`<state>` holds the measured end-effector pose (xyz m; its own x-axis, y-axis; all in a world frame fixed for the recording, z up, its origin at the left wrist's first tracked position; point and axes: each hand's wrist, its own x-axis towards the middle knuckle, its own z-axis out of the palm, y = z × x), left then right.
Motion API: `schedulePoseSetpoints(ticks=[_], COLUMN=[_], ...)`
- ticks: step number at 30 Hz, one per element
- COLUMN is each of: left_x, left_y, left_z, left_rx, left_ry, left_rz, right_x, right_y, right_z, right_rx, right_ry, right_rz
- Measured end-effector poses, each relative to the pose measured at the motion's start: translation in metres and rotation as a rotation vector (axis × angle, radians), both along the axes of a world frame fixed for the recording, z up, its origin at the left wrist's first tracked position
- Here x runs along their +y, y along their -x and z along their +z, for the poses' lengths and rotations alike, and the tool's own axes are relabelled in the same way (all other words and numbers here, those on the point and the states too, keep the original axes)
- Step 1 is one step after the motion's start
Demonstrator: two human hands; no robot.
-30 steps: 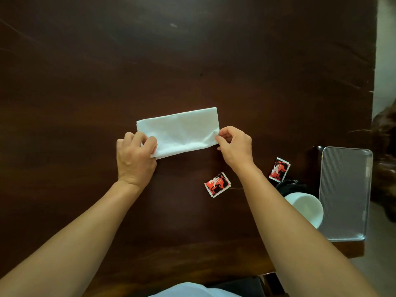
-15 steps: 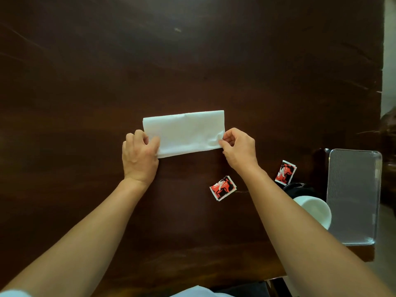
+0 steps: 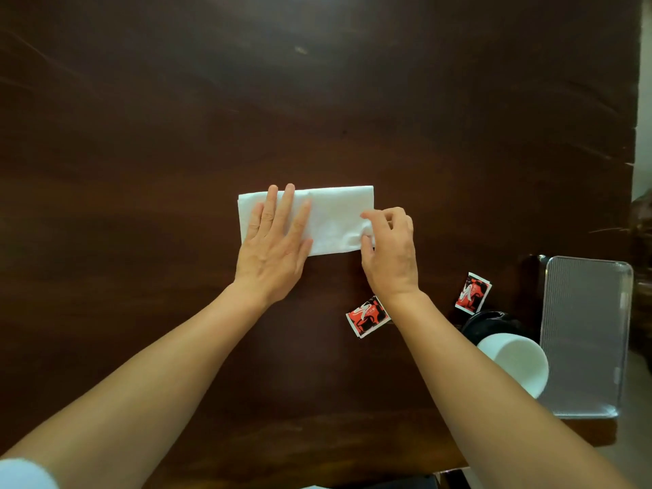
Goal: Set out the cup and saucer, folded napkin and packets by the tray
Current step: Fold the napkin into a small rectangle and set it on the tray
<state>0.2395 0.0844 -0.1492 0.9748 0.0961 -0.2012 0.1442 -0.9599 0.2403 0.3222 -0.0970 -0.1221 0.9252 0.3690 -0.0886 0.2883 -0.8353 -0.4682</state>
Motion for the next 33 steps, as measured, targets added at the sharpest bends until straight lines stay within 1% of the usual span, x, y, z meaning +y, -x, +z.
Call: schedulePoseSetpoints(ticks=[2, 4, 6, 8, 10, 12, 13, 15, 17, 19, 23, 27, 30, 33], left_x=[0.001, 0.0, -0.001, -0.004, -0.004, -0.001, 0.0, 0.001, 0.002, 0.004, 0.0, 0.008, 0.011, 0.009], left_y=[-0.001, -0.001, -0.002, -0.003, -0.003, -0.001, 0.0, 0.001, 0.001, -0.001, 0.0, 0.0, 0.002, 0.008], left_z=[-0.01, -0.016, -0.019, -0.021, -0.022, -0.022, -0.021, -0.022, -0.025, -0.025, -0.022, -0.021, -0.023, -0.025], left_rx=[0.036, 0.027, 0.009, 0.0, -0.003, -0.014, -0.025, -0.045, -0.054, -0.056, -0.05, -0.049, -0.074, -0.077], left_ry=[-0.062, -0.087, -0.086, -0.077, -0.083, -0.097, -0.087, -0.064, -0.072, -0.089, -0.099, -0.128, -0.106, -0.116], left_rz=[0.003, 0.017, 0.026, 0.037, 0.04, 0.027, 0.029, 0.039, 0.046, 0.05, 0.087, 0.209, 0.214, 0.343], right_x=[0.001, -0.001, -0.002, 0.009, 0.035, 0.059, 0.063, 0.058, 0.045, 0.036, 0.011, 0.001, 0.003, 0.001], right_y=[0.001, 0.001, 0.006, 0.017, 0.026, 0.026, 0.022, 0.007, -0.011, -0.026, -0.039, -0.046, -0.046, -0.043], right_z=[0.0, 0.001, 0.003, 0.005, 0.0, -0.01, -0.017, -0.031, -0.042, -0.047, -0.049, -0.05, -0.051, -0.053], right_rx=[-0.031, -0.055, -0.107, -0.154, -0.077, 0.036, 0.052, 0.02, -0.026, -0.057, -0.019, -0.044, -0.047, -0.068], right_ry=[0.072, 0.117, 0.099, 0.051, 0.033, 0.124, 0.187, 0.294, 0.374, 0.403, 0.432, 0.449, 0.42, 0.389], right_rz=[0.099, 0.129, 0.097, 0.162, 0.333, 0.48, 0.527, 0.566, 0.541, 0.471, 0.327, 0.332, 0.328, 0.329])
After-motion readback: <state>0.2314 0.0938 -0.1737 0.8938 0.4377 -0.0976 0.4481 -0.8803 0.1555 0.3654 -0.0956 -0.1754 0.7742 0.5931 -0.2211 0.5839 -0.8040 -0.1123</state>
